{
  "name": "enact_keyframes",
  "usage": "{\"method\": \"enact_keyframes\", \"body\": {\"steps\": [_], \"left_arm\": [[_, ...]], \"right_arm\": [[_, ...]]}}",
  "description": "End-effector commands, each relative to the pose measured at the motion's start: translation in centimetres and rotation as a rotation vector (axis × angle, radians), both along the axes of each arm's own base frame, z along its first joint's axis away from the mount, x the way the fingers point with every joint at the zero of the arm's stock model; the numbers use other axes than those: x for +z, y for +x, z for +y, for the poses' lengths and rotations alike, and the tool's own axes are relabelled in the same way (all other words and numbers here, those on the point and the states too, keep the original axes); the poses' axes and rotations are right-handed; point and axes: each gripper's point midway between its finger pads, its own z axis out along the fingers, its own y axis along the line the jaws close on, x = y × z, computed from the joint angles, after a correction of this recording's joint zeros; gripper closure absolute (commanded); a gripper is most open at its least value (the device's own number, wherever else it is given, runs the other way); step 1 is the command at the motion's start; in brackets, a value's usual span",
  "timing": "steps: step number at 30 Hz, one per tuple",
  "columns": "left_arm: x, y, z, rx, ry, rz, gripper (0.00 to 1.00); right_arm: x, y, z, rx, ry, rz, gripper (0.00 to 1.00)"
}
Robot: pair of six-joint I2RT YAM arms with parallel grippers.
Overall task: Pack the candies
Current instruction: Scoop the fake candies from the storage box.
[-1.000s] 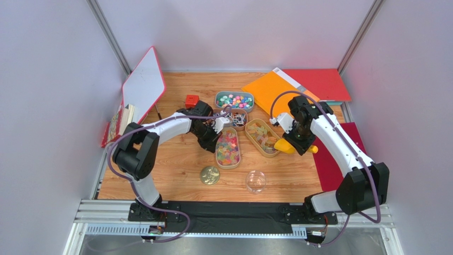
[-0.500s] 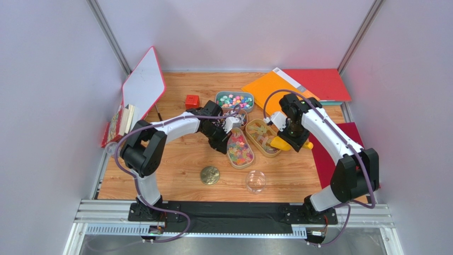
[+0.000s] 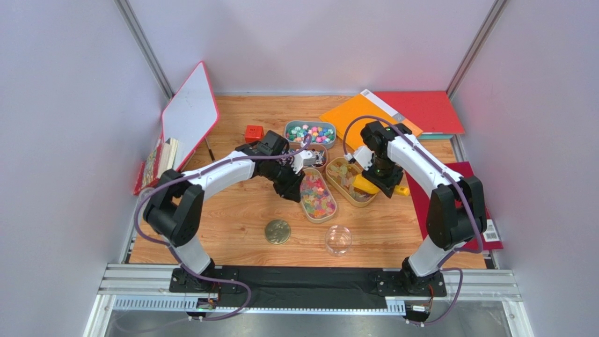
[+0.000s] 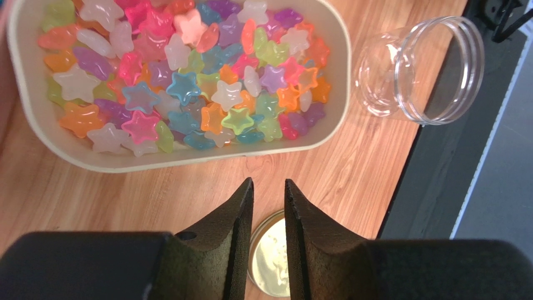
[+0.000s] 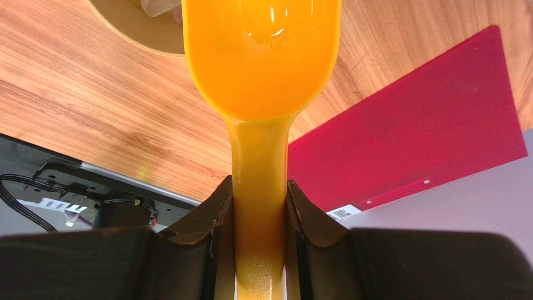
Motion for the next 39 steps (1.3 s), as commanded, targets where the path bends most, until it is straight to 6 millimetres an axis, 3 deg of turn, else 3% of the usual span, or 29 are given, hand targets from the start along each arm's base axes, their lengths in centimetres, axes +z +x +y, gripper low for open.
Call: {"method": "enact_keyframes", "body": {"steps": [1,6,9,14,20,26,34,39], "left_arm": [[4.3,-0.5,-0.1,-0.015,-0.089,-0.104,0.68],[6.0,-0.9,0.8,0.011,-0.107,-0.145,0.67],[6.5,-0.5,1.6,0.036,-0.095,-0.168,0.64],[6.7,0.0,2.7,0.070,-0.065,-0.214,0.61],[6.6,0.4,3.9,0.111,-0.035,-0.236,0.59],[7.1,0.9,4.6,0.148,-0.021,-0.258,0.58],[6.8,2.2,6.3,0.219,0.045,-0.305,0.57],[6.9,3.1,8.2,0.281,0.104,-0.343,0.56]], "right_arm": [[0.5,0.0,-0.3,-0.038,-0.035,-0.005,1.00],[-0.2,-1.1,0.3,-0.008,-0.042,0.041,1.00],[-0.6,-0.3,1.2,0.011,-0.040,0.050,1.00],[-0.8,2.9,3.7,0.048,-0.021,0.020,1.00],[-2.1,3.9,5.3,0.050,-0.001,0.052,1.00],[-3.5,3.6,6.0,0.018,0.025,0.097,1.00],[-1.6,7.5,7.9,0.003,0.078,0.026,1.00],[-1.0,8.4,8.4,0.010,0.091,-0.003,1.00]]}}
